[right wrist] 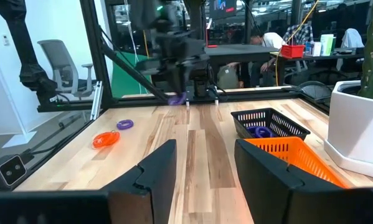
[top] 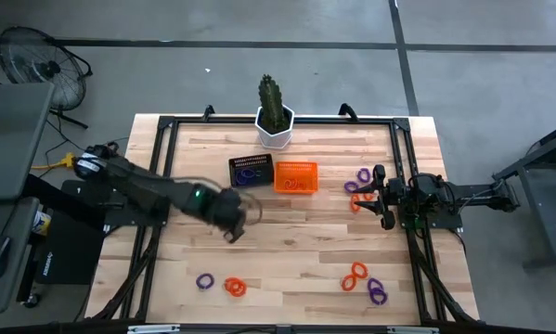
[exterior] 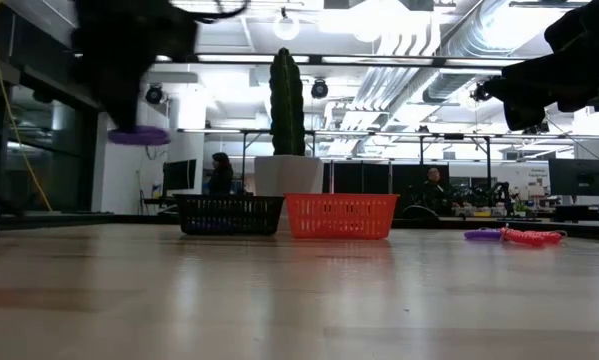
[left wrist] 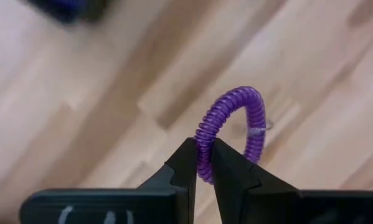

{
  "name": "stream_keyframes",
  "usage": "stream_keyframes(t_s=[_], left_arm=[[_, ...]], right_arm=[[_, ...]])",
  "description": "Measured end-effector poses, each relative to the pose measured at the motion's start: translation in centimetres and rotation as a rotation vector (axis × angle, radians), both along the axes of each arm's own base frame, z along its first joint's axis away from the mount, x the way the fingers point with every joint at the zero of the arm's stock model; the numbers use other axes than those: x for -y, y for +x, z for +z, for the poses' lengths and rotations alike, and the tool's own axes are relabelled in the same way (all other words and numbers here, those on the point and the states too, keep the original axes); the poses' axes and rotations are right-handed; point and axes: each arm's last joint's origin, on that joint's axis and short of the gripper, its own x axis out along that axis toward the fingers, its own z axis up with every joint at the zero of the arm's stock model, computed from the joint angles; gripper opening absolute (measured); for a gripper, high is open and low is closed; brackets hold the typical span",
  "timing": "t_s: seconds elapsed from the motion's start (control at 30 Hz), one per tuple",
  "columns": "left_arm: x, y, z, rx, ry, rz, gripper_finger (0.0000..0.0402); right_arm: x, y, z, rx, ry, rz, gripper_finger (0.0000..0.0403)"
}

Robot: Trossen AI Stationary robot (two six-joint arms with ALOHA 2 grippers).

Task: Sort spring keychains
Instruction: Put the purple spring keychain in the black bin

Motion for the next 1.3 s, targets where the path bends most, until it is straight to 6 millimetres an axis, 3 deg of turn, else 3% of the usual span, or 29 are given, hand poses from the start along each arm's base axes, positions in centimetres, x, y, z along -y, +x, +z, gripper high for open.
stream_keyframes(t_s=[0.33,0.63,0.9,1.13,1.3], left_arm=[[-8.3,2.0,1.9,0.071,0.061,0.151,0.0035],[-14.1,3.5,-1.2,-0.008,0.02,0.273,0.0035],[-16.5,4.5,-3.7,-0.049,-0.002,0.337,0.0035],[-16.6,5.0,-4.6,-0.059,-0.016,0.332,0.0036],[-16.6,5.0,-4.7,-0.063,-0.016,0.333,0.0062]], right_arm=[[0.0,0.0,0.0,0.0,0.0,0.0,0.0156],[0.0,0.0,0.0,0.0,0.0,0.0,0.0156],[0.0,0.0,0.0,0.0,0.0,0.0,0.0156],[0.0,0.0,0.0,0.0,0.0,0.0,0.0157],[0.0,0.0,0.0,0.001,0.0,0.0,0.0158]])
